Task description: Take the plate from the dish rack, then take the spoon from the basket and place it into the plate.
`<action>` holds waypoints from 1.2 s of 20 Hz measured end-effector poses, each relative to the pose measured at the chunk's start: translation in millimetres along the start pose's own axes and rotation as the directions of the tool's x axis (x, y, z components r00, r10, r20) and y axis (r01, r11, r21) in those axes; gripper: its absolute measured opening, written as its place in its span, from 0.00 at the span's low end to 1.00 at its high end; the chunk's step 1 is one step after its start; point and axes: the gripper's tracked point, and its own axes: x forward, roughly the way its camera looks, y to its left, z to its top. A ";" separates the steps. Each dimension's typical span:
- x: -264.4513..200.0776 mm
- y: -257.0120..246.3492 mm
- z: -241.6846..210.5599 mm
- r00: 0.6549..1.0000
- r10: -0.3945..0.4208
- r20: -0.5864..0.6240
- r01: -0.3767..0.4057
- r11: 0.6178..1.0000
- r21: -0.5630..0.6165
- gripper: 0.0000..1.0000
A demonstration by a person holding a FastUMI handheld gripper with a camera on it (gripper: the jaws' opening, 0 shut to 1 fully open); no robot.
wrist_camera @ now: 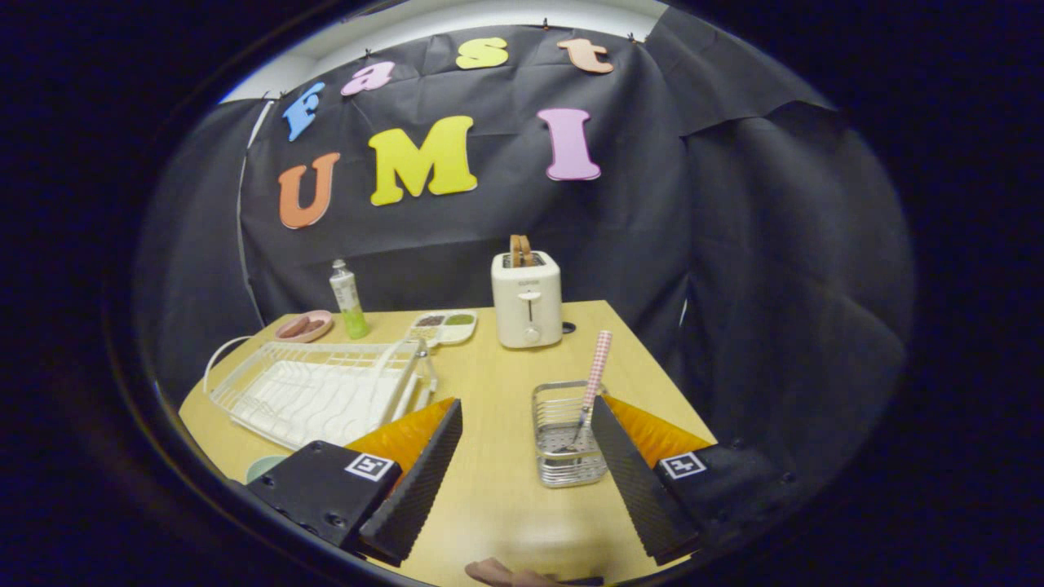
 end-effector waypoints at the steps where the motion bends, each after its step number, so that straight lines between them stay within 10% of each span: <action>1: 11.1 -4.5 4.2 1.000 0.014 -0.012 -0.013 1.000 0.014 1.00; 8: 90.3 -31.0 14.9 0.993 0.047 -0.108 -0.033 0.992 0.125 0.98; 12: 119.3 -34.7 12.2 0.987 0.045 -0.154 -0.029 0.994 0.107 0.81; 17: 117.0 -16.2 21.5 0.989 0.089 -0.116 -0.079 0.993 0.091 0.18; 24: 50.0 -22.9 88.0 0.983 -0.082 0.165 0.083 0.997 0.001 0.17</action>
